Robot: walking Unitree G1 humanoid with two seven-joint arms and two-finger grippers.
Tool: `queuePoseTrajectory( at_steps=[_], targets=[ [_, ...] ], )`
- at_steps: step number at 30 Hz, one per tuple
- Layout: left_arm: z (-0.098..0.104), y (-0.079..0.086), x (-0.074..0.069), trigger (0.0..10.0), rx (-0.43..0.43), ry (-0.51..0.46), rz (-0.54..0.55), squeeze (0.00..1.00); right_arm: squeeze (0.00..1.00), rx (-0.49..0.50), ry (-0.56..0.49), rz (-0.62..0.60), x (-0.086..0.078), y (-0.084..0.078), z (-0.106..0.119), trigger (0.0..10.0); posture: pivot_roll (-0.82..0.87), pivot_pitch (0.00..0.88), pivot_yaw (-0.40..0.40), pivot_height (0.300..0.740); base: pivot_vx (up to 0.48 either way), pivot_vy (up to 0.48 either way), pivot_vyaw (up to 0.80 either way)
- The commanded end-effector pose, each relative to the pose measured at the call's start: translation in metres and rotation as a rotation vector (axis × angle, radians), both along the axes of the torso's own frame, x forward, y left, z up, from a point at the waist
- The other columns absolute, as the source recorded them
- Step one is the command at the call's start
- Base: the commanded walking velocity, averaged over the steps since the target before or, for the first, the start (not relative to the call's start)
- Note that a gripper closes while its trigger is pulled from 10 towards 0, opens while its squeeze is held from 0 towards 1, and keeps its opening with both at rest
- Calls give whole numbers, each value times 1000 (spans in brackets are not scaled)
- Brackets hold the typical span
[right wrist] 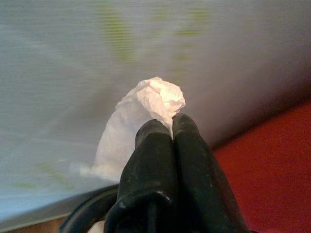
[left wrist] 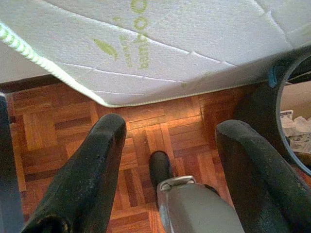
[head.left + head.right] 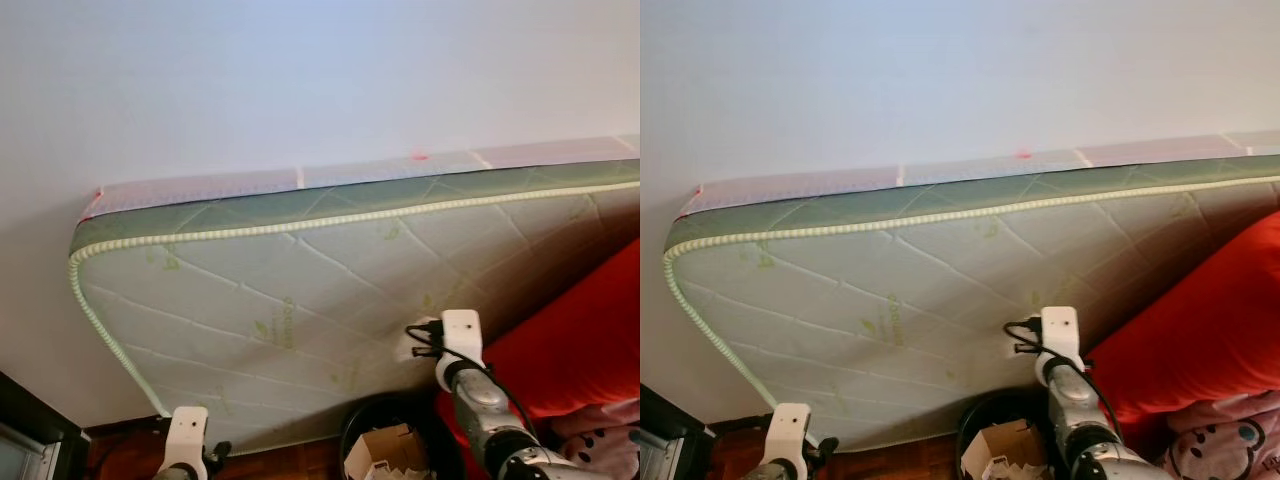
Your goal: Clean up the room
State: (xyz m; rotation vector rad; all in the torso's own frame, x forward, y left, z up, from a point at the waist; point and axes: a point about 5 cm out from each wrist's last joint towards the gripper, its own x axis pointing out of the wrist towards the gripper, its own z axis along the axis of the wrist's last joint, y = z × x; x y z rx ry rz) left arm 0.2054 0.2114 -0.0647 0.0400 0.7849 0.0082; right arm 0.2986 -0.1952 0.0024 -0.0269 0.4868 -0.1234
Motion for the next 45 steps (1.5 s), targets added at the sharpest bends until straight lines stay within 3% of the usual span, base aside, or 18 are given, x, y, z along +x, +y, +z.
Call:
queuePoseTrajectory(
  at_steps=[1,5,11,25,36,45],
  targets=[
    [-1,0,-1,10000,-3,-3,6,0,0,9,22,-38,-9,-4,-8,10000,110,0,-66,740,0,0,0],
    [-1,-1,-1,10000,-5,0,1,0,0,-3,117,-113,-37,-16,-30,10000,101,0,-61,740,0,0,0],
    [0,0,-1,10000,-5,0,0,0,0,-13,170,-128,-53,-19,-42,10000,101,0,-58,740,0,0,0],
    [0,1,-1,10000,-2,2,-5,0,0,-68,215,-146,-59,-26,-45,10000,108,0,-55,740,0,0,0],
    [1,2,-3,10000,-17,-38,10,0,0,1,159,-131,-61,-17,-46,10000,103,0,-53,740,0,0,0],
    [10,3,1,10000,-31,-214,110,0,0,44,45,-81,-53,-14,-37,10000,95,2,-70,740,0,0,0]
  ],
)
